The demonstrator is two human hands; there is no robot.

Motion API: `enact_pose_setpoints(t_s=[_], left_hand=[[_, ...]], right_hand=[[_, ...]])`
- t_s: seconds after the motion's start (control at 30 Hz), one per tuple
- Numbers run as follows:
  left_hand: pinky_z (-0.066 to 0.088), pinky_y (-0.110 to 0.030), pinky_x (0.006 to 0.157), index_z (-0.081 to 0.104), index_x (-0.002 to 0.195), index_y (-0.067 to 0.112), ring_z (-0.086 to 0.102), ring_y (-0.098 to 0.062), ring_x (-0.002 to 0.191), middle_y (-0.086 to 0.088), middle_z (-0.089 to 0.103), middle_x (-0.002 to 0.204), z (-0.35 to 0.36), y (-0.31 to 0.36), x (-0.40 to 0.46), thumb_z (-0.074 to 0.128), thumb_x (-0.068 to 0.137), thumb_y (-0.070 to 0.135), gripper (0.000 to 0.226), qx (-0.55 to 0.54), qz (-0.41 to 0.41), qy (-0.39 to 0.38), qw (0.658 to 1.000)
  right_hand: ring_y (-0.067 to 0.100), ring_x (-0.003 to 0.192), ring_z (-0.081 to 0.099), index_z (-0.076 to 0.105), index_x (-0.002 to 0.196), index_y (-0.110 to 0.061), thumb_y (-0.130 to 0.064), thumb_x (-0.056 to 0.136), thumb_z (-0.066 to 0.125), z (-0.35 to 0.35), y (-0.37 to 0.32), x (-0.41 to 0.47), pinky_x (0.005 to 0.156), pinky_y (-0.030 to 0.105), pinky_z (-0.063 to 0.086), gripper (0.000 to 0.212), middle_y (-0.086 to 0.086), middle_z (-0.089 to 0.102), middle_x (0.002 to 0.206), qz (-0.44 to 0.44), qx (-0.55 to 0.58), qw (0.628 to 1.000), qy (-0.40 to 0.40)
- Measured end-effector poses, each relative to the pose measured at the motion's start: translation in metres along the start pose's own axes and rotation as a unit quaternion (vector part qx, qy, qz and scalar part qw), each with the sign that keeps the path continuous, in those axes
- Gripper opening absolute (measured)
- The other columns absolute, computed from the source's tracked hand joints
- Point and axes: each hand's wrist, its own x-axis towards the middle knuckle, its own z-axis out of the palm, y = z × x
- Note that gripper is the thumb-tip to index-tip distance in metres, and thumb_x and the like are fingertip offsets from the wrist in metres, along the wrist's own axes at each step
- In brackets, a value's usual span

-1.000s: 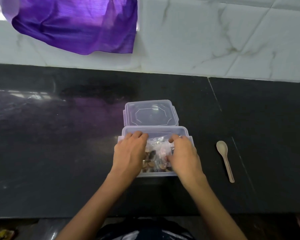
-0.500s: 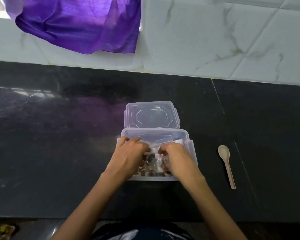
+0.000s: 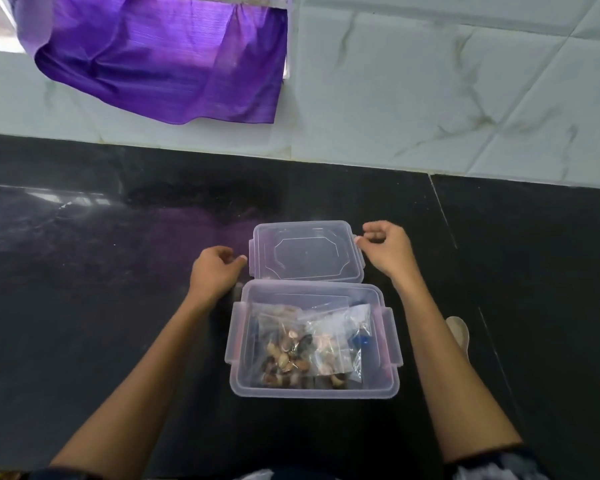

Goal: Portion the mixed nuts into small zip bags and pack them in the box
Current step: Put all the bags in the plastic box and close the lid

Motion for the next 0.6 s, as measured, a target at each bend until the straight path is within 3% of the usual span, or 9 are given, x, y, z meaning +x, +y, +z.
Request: enact_pose_setpoints(t_s=[0.07,0.13,0.23,0.37,0.43,0.6], left_hand=[[0.053,-0.037,0.080,0.067,0.083,0.007,0.065,-0.026,0.081,-0.011,0.068,0.086,0.006,0.001,0.009,0.067,0.087,0.028,0.021,0.028,-0.020,-0.015,0.999],[0.049,-0.034,0.066,0.061,0.067,0.004,0.056,-0.024,0.062,-0.009,0.062,0.066,0.012,0.004,0.013,0.069,0.084,0.028,0.031,0.045,-0.025,-0.015,0.999],[0.049,-0.036,0.061,0.065,0.070,-0.001,0.054,-0.025,0.057,-0.010,0.062,0.062,0.020,0.007,0.014,0.074,0.078,0.024,0.028,0.047,-0.031,-0.021,0.998],[0.057,-0.041,0.076,0.070,0.082,0.009,0.067,-0.027,0.075,-0.009,0.071,0.080,0.028,0.004,0.013,0.075,0.077,0.016,0.009,0.032,-0.017,-0.003,0.999],[0.056,-0.039,0.080,0.072,0.095,0.010,0.067,-0.024,0.079,-0.005,0.072,0.087,0.029,0.003,0.014,0.075,0.078,0.016,0.018,0.020,-0.022,0.007,1.000],[0.056,-0.042,0.084,0.071,0.104,0.009,0.067,-0.023,0.083,-0.006,0.072,0.092,0.024,0.008,0.013,0.074,0.078,0.014,0.027,0.002,-0.027,0.010,1.000]], right_hand=[[0.025,0.116,0.056,0.050,0.131,-0.006,-0.020,0.087,0.067,0.010,0.008,0.014,0.091,0.032,0.044,0.049,0.010,0.057,0.129,0.056,-0.046,0.997,-0.040],[0.028,0.115,0.056,0.049,0.131,-0.002,-0.023,0.087,0.067,0.018,0.013,0.019,0.089,0.034,0.045,0.052,0.013,0.055,0.130,0.082,-0.082,0.990,-0.075],[0.027,0.105,0.061,0.056,0.120,-0.002,-0.019,0.085,0.069,0.025,0.014,0.019,0.075,0.028,0.044,0.041,0.013,0.061,0.120,0.078,-0.114,0.987,-0.084],[0.027,0.107,0.061,0.057,0.118,-0.002,-0.009,0.083,0.070,0.024,0.015,0.018,0.079,0.029,0.044,0.037,0.012,0.062,0.120,0.082,-0.124,0.986,-0.081],[0.027,0.104,0.062,0.059,0.113,-0.001,-0.009,0.082,0.071,0.023,0.015,0.020,0.078,0.030,0.045,0.035,0.012,0.064,0.116,0.092,-0.122,0.985,-0.081],[0.027,0.098,0.064,0.063,0.109,-0.001,-0.009,0.081,0.072,0.022,0.013,0.026,0.082,0.037,0.050,0.031,0.013,0.067,0.109,0.102,-0.115,0.985,-0.081]])
